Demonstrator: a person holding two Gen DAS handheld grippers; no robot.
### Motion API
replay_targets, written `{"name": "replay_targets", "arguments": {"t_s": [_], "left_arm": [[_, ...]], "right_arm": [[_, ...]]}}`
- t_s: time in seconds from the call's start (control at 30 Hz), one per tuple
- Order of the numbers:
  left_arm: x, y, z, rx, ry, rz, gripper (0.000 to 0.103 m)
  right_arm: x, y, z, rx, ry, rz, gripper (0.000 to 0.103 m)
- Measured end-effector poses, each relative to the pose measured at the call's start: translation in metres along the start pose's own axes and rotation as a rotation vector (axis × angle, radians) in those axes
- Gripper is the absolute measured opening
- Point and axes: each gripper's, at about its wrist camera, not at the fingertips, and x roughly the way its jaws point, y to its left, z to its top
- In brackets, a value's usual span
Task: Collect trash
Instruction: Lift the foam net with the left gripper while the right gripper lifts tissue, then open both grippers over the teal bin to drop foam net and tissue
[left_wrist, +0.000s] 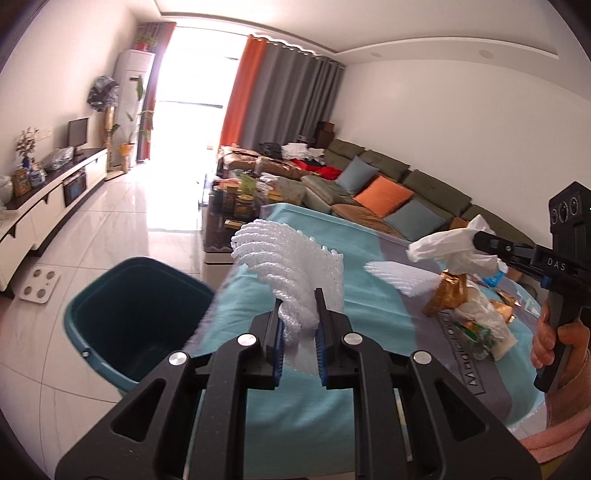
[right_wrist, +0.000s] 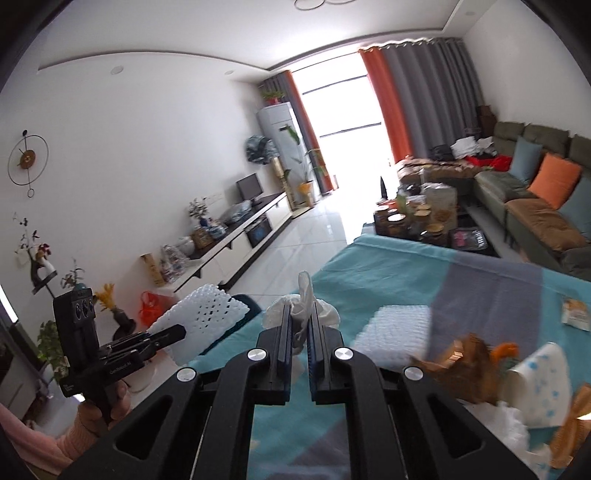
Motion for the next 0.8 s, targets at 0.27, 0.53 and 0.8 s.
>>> {"name": "replay_targets", "arguments": {"t_s": [0.27,0.53,0.8], "left_arm": [[-0.004,0.048,0.000,-0.063,0.007,0.114,0.014],[0.000,0.091,-0.001,-0.107,0.025,0.192,0.014],[0.015,0.121,-0.004,-0.156,0.053,0.227,0.014]], "right_arm": [[0.072,0.036,0.013,-0.017,0.074,0.127,0.006],[0.128,0.066,0.019,-0.033,0.149,0.204,0.006],[0.172,0.087,0.017,-0.032,0.219,0.232,0.006]]}}
